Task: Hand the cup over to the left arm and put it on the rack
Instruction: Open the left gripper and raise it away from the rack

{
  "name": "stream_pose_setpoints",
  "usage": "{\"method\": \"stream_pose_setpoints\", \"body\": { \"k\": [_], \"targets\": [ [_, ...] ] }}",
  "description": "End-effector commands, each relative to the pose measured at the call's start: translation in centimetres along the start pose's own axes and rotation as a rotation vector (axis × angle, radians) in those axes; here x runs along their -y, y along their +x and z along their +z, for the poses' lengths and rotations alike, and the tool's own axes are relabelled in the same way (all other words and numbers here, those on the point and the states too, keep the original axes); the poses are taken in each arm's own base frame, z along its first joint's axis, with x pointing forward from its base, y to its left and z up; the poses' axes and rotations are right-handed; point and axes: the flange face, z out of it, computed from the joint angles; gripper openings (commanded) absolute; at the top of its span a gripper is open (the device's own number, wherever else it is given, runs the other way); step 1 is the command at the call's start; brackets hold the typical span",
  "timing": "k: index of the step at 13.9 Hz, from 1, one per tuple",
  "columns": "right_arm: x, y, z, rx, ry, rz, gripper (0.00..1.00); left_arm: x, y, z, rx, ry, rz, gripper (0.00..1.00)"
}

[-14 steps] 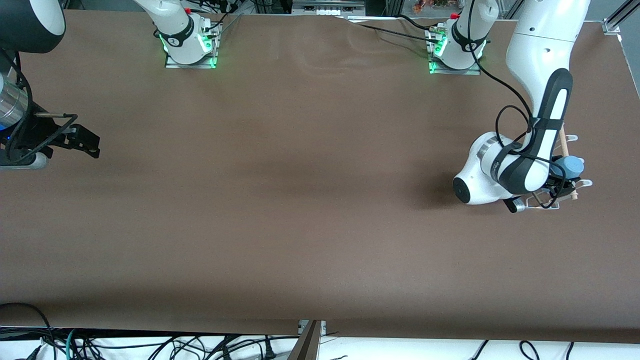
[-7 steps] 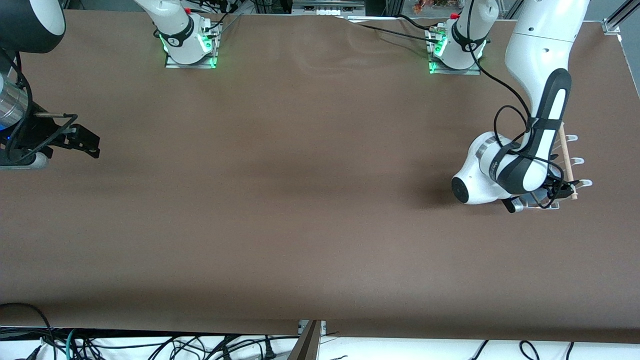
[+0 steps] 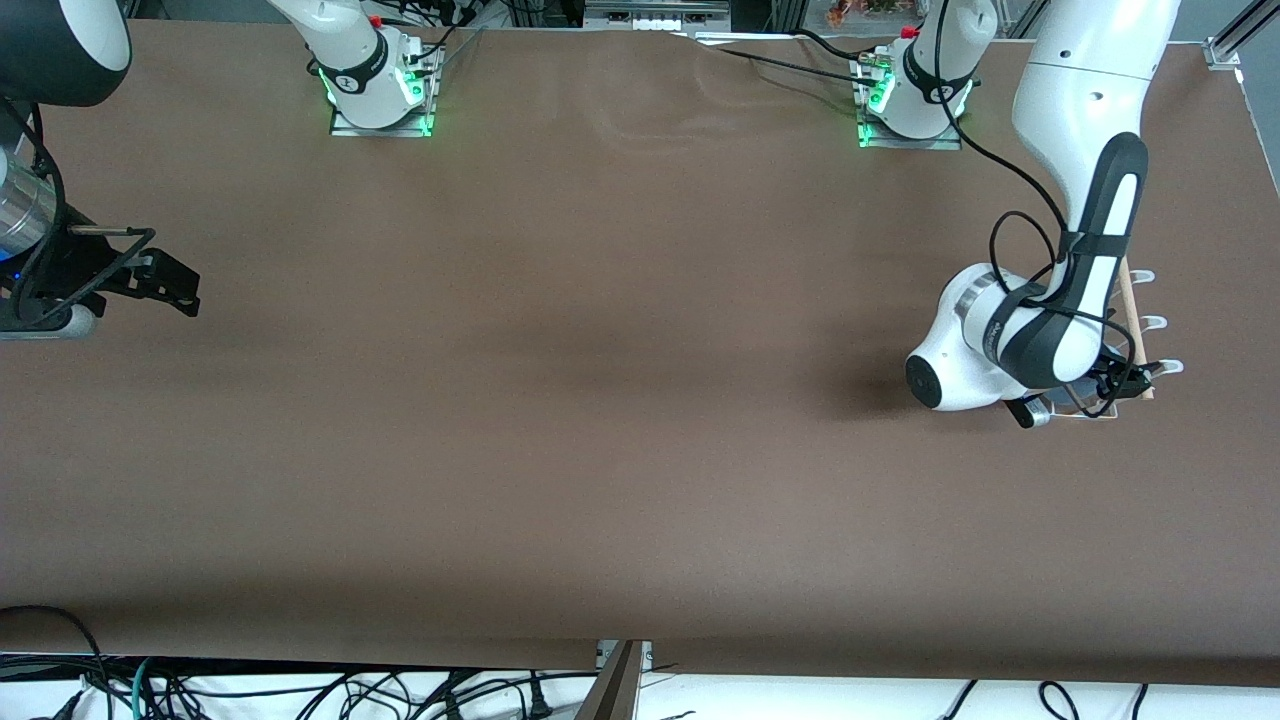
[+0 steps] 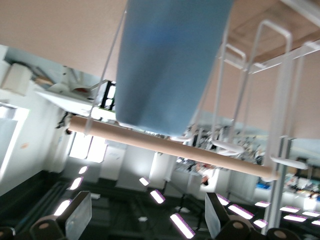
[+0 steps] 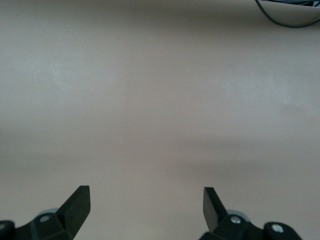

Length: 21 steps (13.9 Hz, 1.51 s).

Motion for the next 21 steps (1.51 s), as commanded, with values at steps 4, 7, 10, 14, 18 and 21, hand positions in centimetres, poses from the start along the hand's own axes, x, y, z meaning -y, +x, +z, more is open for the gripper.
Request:
{"method": "stream_pose_setpoints", "body": {
  "k": [4, 7, 10, 14, 18, 21],
  "targets": [
    [-0.1, 0.1, -0.1, -0.003, 0.001, -0.011, 1.0, 4.0, -11.0, -5.8, -0.327, -0.343, -0.19, 1.0],
    [0.3, 0.1, -0.1, -0.003, 0.003, -0.008, 1.0, 6.0, -17.8, -9.6, -0.513, -0.522, -0.311, 1.0],
    [0.6, 0.0, -0.2, -0.001, 0.054, 0.007, 1.0, 7.1, -25.4, -12.0, -0.761, -0.69, -0.37, 1.0],
    [0.5, 0.0, -0.2, 0.001, 0.057, 0.009, 1.0, 5.9, -29.5, -12.8, -0.95, -0.847, -0.486, 1.0],
    [0.6, 0.1, -0.3, -0.004, 0.056, 0.006, 1.0, 2.0, -30.4, -10.1, -1.026, -0.808, -0.566, 1.0],
    [0.4, 0.1, -0.2, -0.004, 0.056, 0.009, 1.0, 2.4, -30.2, -10.4, -1.013, -0.866, -0.66, 1.0]
  ]
}}
